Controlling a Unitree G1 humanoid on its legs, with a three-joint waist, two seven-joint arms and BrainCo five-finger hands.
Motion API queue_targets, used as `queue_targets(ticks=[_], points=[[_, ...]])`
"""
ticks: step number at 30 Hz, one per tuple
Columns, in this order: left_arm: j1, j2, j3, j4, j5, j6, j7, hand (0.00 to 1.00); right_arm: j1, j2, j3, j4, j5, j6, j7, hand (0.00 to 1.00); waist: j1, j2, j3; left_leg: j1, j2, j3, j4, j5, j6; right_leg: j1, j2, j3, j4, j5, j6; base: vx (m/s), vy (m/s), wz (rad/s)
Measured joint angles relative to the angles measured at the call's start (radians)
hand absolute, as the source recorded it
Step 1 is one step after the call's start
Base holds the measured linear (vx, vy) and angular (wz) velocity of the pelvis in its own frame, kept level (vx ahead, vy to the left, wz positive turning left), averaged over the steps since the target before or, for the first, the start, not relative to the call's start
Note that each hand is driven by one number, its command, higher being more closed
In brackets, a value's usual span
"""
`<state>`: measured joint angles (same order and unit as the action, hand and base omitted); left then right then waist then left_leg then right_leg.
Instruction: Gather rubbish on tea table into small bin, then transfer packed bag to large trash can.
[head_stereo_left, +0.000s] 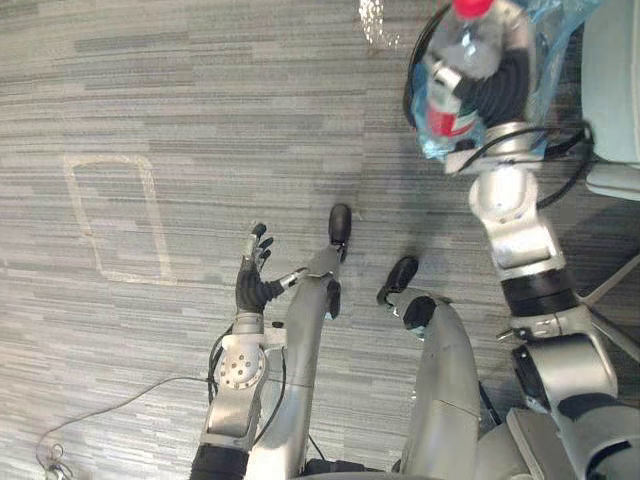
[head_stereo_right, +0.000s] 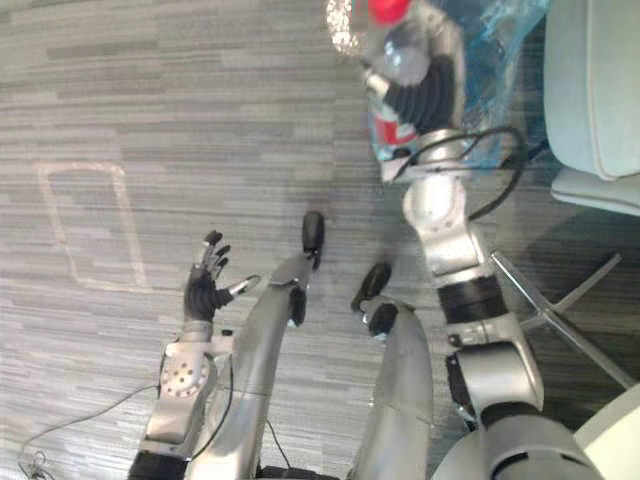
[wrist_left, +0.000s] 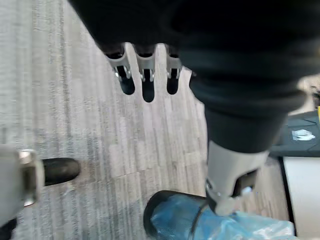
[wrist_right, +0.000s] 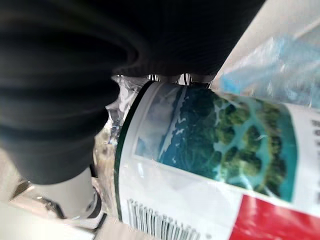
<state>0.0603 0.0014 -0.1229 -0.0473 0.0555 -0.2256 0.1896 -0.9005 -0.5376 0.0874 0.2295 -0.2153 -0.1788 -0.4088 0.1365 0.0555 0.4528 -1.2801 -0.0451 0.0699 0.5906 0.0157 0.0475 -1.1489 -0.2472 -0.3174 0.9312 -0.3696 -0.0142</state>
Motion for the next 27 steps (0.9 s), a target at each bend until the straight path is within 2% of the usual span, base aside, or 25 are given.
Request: queue_targets(ticks=[8,11,12,19,23,24,27], points=[[0.062,0.001,-0.054,0.001,0.0,-0.013,0.0,0.0,-0.074,-0.089,-0.009,0.003,0.04,-0.002,-0.058,1.0,0.0,-0.002,-0.005,-0.036,0.0,-0.007,0.007,0.004,-0.012,-0.04,-0.004,-0.005,0.026,-0.01,-0.006,-0.04,0.017,0.06],[0.071,0.003,-0.061,0.007,-0.002,-0.015,0.0,0.0,-0.119,-0.118,-0.016,0.046,0.087,-0.006,-0.076,1.0,-0.001,-0.002,-0.005,-0.061,0.0,-0.007,0.007,0.017,-0.011,-0.067,-0.005,-0.006,0.035,-0.014,-0.014,-0.07,0.032,0.06],[0.073,0.004,-0.064,0.01,-0.013,-0.029,0.002,0.0,-0.136,-0.132,-0.02,0.074,0.114,-0.005,-0.084,1.0,0.001,-0.001,-0.005,-0.07,-0.001,-0.007,0.007,0.029,-0.007,-0.079,-0.008,-0.007,0.043,-0.014,-0.014,-0.06,0.03,0.07],[0.073,0.012,-0.078,0.007,-0.019,-0.053,0.004,0.0,-0.196,-0.148,-0.024,0.129,0.179,-0.016,-0.086,1.0,0.004,-0.001,-0.006,-0.073,-0.002,-0.008,-0.019,0.045,-0.027,-0.102,-0.013,-0.007,0.054,-0.015,-0.015,-0.08,0.032,0.04],[0.073,0.024,-0.095,0.005,-0.02,-0.053,0.005,0.0,-0.237,-0.175,0.002,0.189,0.2,-0.017,-0.08,1.0,0.008,0.0,-0.007,-0.091,0.001,-0.002,-0.035,0.066,-0.025,-0.128,-0.016,-0.009,0.059,-0.013,-0.018,-0.09,0.035,0.06],[0.073,0.024,-0.095,0.004,-0.02,-0.053,0.006,0.0,-0.237,-0.176,0.003,0.202,0.218,-0.016,-0.08,0.0,0.01,0.0,-0.007,-0.091,0.001,-0.003,-0.042,0.073,-0.025,-0.13,-0.016,-0.011,0.059,-0.013,-0.018,-0.08,0.037,0.07],[0.073,0.025,-0.095,0.002,-0.019,-0.054,0.014,0.0,-0.242,-0.177,0.008,0.227,0.235,-0.017,-0.08,0.0,0.018,0.0,-0.007,-0.088,-0.002,-0.005,-0.059,0.083,-0.029,-0.132,-0.018,-0.014,0.058,-0.013,-0.018,-0.09,0.036,0.08]])
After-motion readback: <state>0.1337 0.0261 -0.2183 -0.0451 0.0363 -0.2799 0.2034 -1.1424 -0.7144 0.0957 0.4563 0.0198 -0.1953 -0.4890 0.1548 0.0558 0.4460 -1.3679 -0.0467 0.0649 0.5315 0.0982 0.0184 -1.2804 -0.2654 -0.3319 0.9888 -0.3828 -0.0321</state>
